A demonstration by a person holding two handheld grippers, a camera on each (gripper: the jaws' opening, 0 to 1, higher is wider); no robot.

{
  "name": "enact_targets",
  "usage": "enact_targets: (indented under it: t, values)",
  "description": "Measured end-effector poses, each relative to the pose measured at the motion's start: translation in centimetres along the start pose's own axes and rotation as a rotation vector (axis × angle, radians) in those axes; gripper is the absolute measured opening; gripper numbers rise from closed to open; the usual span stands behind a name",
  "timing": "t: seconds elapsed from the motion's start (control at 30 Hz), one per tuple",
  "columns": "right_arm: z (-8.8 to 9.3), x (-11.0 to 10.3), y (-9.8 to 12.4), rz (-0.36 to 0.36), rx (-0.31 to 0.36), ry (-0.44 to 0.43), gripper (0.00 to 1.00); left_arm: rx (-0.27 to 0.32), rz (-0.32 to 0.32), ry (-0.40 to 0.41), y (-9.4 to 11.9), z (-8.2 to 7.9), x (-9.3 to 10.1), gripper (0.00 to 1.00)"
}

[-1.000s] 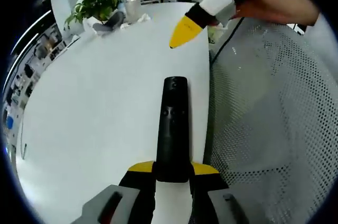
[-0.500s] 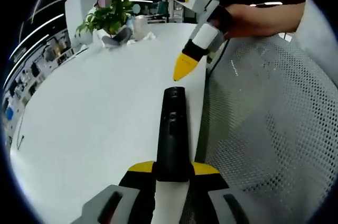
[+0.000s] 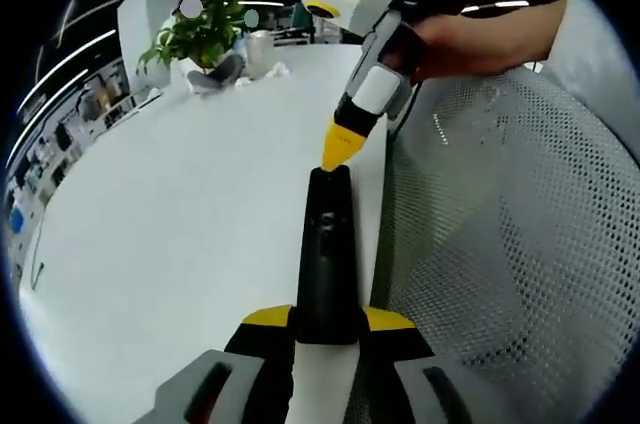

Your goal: Press the specified remote control buttons in sequence, fully releasing each button before pressing the next.

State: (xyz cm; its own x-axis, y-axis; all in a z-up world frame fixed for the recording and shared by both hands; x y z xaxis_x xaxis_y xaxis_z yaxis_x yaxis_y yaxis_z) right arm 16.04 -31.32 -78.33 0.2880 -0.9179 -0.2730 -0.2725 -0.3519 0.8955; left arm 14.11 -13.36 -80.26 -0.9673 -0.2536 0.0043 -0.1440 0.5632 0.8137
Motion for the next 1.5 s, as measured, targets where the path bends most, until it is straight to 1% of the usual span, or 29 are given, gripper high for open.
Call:
enact_targets:
  t: [0.1,0.2,0.23,0.4,0.67,0.83,1.0,1.17,1.33,1.5]
  values:
    - [-0.06,0.08,-0.06,0.002,0.004,0.004,0.0,0.0,0.0,0.002,0.01,0.0,0.0,0.24]
    - [-0.04,0.3,-0.11,-0.018,0.008,-0.023,0.0,0.001,-0.003,0.008,-0.02,-0.03,0.0,0.25]
    - [0.0,0.39,-0.11,-0.025,0.003,-0.036,0.0,0.009,-0.004,0.011,-0.11,-0.12,0.07,0.25]
    - [0.14,0.27,-0.12,-0.03,0.016,-0.036,0.0,-0.001,-0.01,0.016,-0.22,-0.24,0.06,0.25]
    - [0.28,-0.18,-0.35,0.023,0.035,0.045,0.0,0.008,-0.01,0.015,-0.18,-0.18,0.02,0.25]
    - [0.16,-0.13,-0.32,0.031,0.038,0.06,0.0,0.009,-0.01,0.015,-0.2,-0.2,0.0,0.25]
    - [0.23,0.19,-0.27,0.009,0.048,0.011,0.0,0.007,-0.01,0.011,-0.2,-0.26,0.02,0.25]
    - [0.22,0.5,-0.27,-0.027,0.055,-0.062,0.0,0.008,-0.011,0.011,-0.22,-0.26,0.02,0.25]
    - [0.26,0.52,-0.22,-0.041,0.056,-0.09,0.0,0.008,-0.01,0.01,-0.24,-0.28,0.0,0.25]
    - [0.32,0.77,-0.19,-0.066,0.064,-0.147,0.0,0.009,-0.01,0.011,-0.23,-0.26,0.01,0.25]
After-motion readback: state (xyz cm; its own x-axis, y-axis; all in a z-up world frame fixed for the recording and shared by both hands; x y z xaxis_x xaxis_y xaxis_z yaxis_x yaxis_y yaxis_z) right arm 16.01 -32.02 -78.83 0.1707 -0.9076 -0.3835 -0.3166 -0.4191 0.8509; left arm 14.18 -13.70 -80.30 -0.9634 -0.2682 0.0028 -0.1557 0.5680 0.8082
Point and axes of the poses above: the point that each gripper's makers call its tool centre point, and the gripper's own axes: y roughly backward along the fingers, x roughly to its right, z roughly out of its underside, the point moved 8 cm from there along y, roughly backward along the fingers, and after that the axes turned 5 degrees about -x, right-handed, at the moved point
